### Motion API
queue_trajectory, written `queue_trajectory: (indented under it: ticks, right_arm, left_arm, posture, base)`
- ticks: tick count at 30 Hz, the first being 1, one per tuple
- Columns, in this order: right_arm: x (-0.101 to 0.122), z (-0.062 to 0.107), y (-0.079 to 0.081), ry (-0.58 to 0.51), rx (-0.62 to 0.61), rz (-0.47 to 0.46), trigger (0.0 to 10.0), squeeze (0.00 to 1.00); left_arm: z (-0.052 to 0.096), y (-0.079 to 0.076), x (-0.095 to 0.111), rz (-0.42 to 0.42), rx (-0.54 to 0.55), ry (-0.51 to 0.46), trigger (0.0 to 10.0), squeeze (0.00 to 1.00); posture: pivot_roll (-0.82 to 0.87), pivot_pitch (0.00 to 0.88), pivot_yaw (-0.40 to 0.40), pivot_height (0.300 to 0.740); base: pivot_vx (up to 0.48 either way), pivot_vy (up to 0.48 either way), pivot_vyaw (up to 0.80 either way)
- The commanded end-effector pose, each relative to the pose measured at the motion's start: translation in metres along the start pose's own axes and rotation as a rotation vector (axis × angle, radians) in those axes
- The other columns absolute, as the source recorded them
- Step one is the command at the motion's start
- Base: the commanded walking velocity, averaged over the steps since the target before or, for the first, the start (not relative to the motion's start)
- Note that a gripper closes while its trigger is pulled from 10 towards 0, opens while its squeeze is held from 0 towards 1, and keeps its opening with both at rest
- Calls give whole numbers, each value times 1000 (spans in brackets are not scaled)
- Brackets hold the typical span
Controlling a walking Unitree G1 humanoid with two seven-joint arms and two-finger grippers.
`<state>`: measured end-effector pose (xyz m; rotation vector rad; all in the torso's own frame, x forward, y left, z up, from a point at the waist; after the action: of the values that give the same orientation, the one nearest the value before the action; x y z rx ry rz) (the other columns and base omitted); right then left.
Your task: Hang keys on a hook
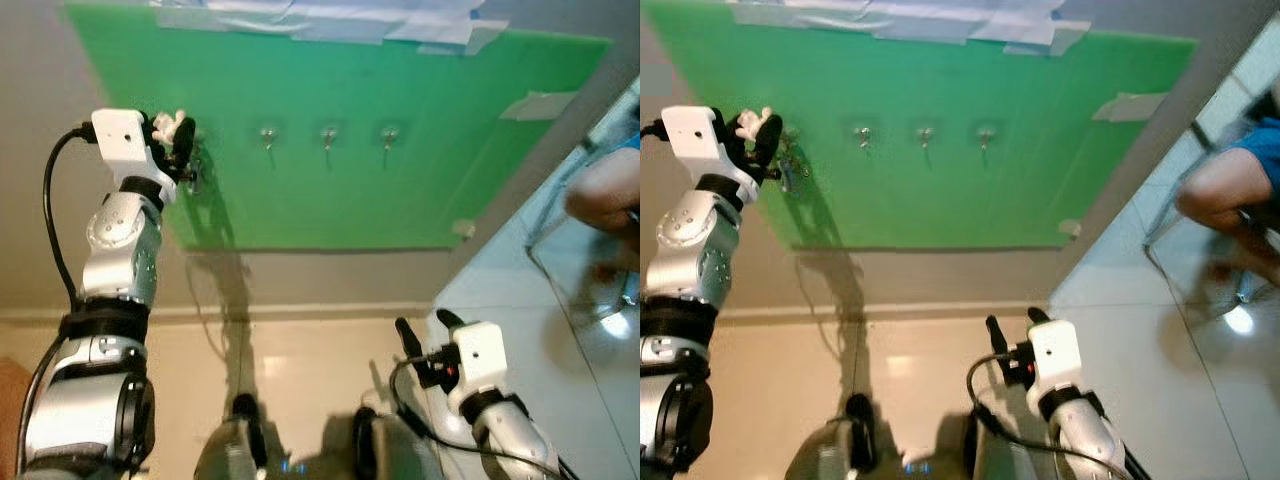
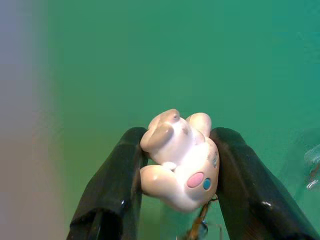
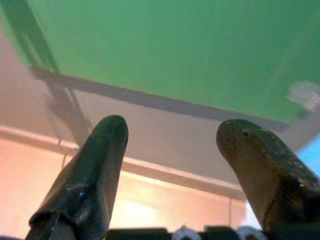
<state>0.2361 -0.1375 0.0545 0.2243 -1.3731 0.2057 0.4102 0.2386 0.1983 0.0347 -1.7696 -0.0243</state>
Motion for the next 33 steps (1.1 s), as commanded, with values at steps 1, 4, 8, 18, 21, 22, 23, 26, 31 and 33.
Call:
queue_trajectory:
  ticks: [1, 4, 8, 18, 21, 22, 23, 26, 31, 33]
  right_arm:
    - [-6, 3, 0, 19, -1, -5, 10000, 0]
    - [-6, 2, 0, 19, 1, -5, 10000, 0]
    - [-6, 2, -1, 19, 1, -6, 10000, 0]
    - [-2, -2, -2, 3, -18, -6, 10000, 0]
    - [-1, -2, -2, 1, -19, -6, 10000, 0]
    - [-2, -2, -1, 2, -17, -4, 10000, 0]
    - [-2, -2, -1, 3, -15, 0, 10000, 0]
    - [-2, -3, -1, 6, -14, 3, 10000, 0]
    - [-2, -4, 0, 8, -8, 8, 10000, 0]
    - [-2, -4, 0, 7, -4, 10, 10000, 0]
  left_arm:
    - [3, 9, -9, 28, 42, 37, 0, 0]
    - [4, 11, -13, 52, 62, 51, 0, 0]
    - [4, 6, -10, 24, 41, 34, 0, 0]
    - [18, -18, -14, -165, -65, 11, 0, 0]
    - [21, -17, -19, -165, -53, 23, 0, 0]
    - [23, -17, -19, -177, -51, 23, 0, 0]
    - [25, -18, -19, -185, -53, 20, 0, 0]
    - [29, -21, -21, -214, -61, 19, 0, 0]
    - [36, -29, -22, -254, -86, 8, 0, 0]
    - [38, -32, -22, -261, -94, 2, 0, 0]
  posture:
    - [-198, 213, -34, 740]
    - [-198, 206, -35, 740]
    - [-198, 206, -35, 740]
    - [-195, 201, -24, 740]
    - [-192, 204, -21, 740]
    - [-192, 204, -21, 740]
    - [-189, 204, -20, 740]
    - [-186, 203, -20, 740]
    - [-184, 203, -20, 740]
    - [-184, 203, -20, 740]
  base:
    - [0, 0, 0]
    - [0, 0, 0]
    - [0, 0, 0]
    - [0, 0, 0]
    - [0, 0, 790]
    - [0, 0, 781]
    - [0, 0, 781]
    - [0, 0, 781]
    - [0, 0, 781]
    - [0, 0, 775]
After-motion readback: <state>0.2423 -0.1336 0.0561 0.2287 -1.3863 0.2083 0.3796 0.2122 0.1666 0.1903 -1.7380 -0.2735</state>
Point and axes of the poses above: a point about 5 cm out from each wrist's last joint towards the gripper, its own z axis pointing back from the gripper into the wrist, its own x axis along the axis of the wrist's last joint, y = z × x, the point moved 4 cm from there along -z, pointing out of the wrist towards the gripper, and after that the axes turned 5 degrees about -z, right-handed, at the moved point
